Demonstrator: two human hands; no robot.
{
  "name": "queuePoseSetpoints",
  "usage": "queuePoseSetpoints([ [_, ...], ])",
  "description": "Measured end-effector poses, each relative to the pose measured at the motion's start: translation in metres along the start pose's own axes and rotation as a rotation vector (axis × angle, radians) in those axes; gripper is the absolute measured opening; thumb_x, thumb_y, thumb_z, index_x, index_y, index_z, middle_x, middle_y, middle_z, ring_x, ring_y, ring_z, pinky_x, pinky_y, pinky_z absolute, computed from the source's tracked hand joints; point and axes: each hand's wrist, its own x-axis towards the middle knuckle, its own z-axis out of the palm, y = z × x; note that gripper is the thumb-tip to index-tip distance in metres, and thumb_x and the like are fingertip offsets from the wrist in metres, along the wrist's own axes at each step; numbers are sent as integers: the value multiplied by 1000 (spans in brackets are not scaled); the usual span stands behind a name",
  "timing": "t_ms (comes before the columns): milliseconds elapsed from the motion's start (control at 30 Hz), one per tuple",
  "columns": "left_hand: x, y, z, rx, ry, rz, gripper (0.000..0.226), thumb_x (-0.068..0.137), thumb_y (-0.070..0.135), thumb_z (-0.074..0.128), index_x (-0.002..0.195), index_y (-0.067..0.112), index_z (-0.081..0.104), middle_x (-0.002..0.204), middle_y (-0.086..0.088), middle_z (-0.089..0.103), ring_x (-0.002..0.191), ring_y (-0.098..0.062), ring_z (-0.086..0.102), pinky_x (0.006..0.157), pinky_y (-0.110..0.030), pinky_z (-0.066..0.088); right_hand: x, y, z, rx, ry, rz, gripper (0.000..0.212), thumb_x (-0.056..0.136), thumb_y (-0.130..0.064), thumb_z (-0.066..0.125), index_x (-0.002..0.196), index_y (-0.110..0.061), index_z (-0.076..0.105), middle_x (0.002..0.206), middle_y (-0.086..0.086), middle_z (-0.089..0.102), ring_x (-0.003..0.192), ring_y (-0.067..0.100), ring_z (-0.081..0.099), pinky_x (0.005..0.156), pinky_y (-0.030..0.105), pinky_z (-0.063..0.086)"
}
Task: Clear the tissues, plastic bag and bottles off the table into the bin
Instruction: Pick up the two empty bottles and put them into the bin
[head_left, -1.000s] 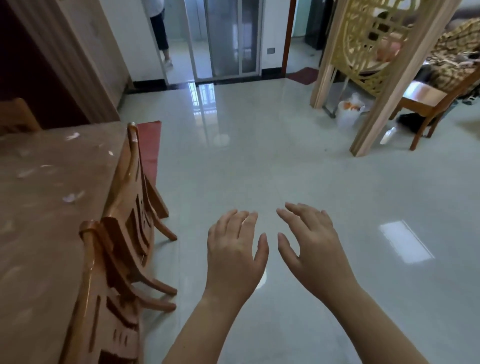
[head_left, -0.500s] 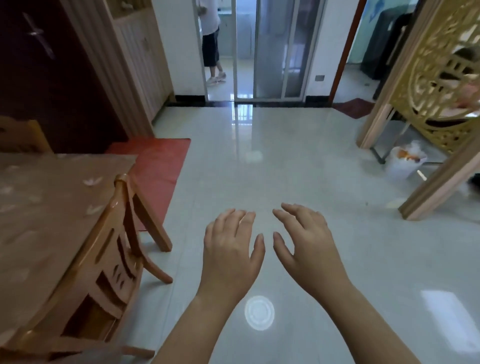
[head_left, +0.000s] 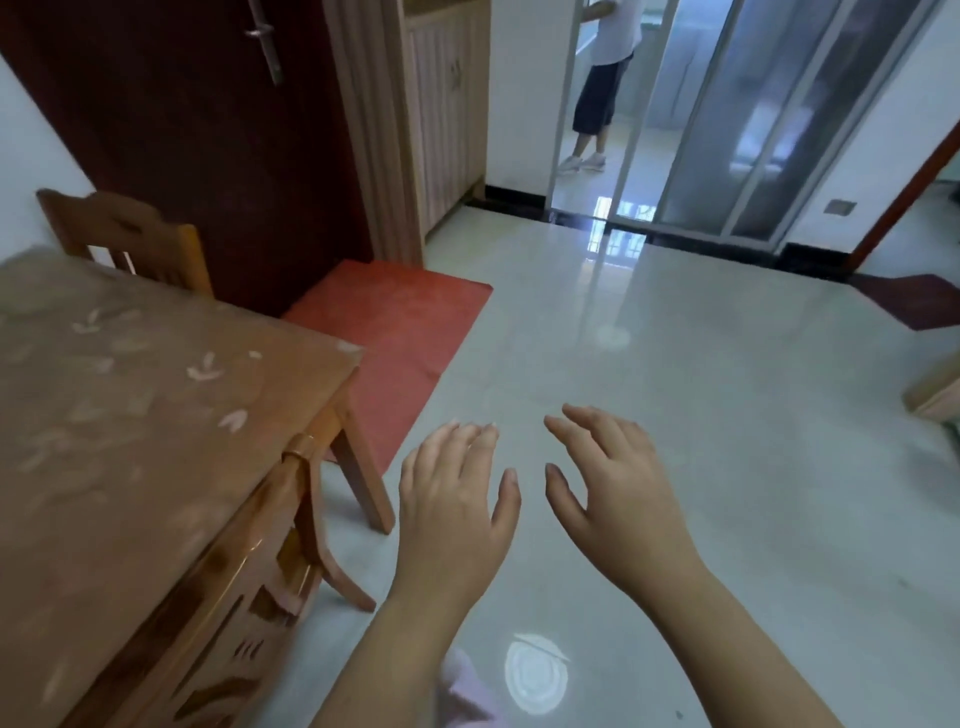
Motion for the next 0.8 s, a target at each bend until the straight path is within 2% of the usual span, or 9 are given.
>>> queuePoseSetpoints([
  [167,89,-56,14,21,72,-69,42,86,33,39,115,9,59,113,-7,65,113,-29,54,95,-48,40,109,5,46,38,-33,-90,35,81,-25,45,108,-8,59,110,12,63,102,29,57,88,49,44],
  [300,142,-91,24,64,94,-147,42,86,34,39,116,12,58,116,-4,64,117,-26,51,97,-43,37,172,7,86,114,-64,-129,36,82,-26,45,110,-8,58,111,12,62,104,28,56,88,53,44],
  [433,186,-121,42,129,122,-180,41,86,33,40,113,11,61,113,-5,66,114,-26,54,96,-44,39,227,17,124,167,-109,-166,37,82,-27,44,111,-8,59,112,11,62,104,28,56,88,53,44],
  [600,263,-161,78,180,237,-261,40,84,30,42,111,10,63,110,-5,67,112,-23,53,94,-42,40,321,42,174,225,-133,-262,38,81,-28,44,110,-8,59,111,11,62,105,30,56,90,49,43],
  [800,375,-196,110,310,303,-331,37,84,27,46,109,7,63,106,-7,68,107,-26,59,91,-41,44,447,72,226,310,-161,-391,38,80,-27,45,111,-9,59,112,10,62,110,27,50,90,52,43],
])
